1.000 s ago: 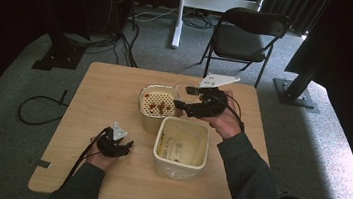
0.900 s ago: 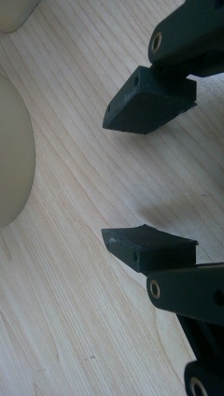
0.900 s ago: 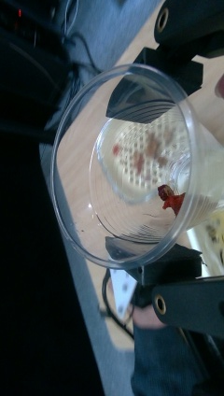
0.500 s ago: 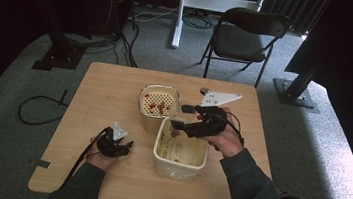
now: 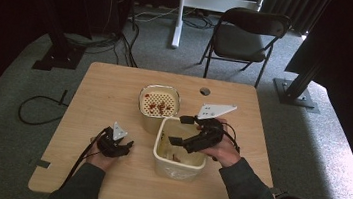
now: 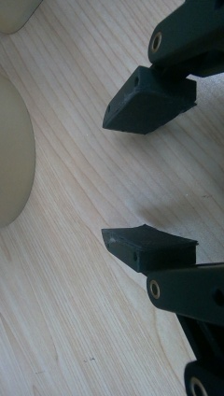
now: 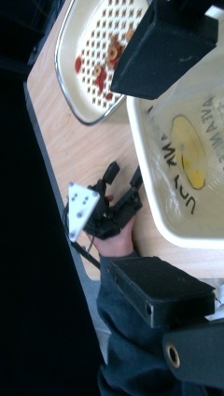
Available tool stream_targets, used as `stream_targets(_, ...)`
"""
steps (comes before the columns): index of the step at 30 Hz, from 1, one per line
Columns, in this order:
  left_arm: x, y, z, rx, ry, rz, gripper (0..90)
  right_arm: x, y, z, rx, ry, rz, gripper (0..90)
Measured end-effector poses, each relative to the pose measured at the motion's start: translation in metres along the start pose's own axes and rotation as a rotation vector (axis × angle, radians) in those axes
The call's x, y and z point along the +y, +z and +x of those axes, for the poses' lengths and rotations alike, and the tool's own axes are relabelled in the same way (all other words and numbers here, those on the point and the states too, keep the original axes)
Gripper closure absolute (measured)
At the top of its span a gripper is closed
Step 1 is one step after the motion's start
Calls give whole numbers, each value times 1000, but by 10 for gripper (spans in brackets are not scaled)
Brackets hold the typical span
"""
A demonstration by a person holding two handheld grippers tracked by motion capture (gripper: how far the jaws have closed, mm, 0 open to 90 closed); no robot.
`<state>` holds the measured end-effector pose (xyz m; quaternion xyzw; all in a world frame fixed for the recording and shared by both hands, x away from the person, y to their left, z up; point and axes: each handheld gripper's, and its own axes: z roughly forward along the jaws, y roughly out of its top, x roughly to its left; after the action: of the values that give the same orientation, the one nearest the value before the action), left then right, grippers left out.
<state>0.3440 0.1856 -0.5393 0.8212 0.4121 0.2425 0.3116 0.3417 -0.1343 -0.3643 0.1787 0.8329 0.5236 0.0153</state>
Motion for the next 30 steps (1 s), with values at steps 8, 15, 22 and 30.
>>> stream_targets(8, 0, 0, 0, -1, 0, 1, 421, -4, -13, 0, -80, -10, -60, 137)
stream_targets(15, 0, 0, 1, -1, -1, 0, 421, -22, -40, -11, -192, 34, -112, 162)
stream_targets(22, 0, 0, 1, -4, -3, 0, 420, -51, -70, -23, -338, 88, -134, 184)
stream_targets(30, 0, 1, 1, -3, -5, -4, 420, -88, -80, -35, -478, 150, -102, 222)
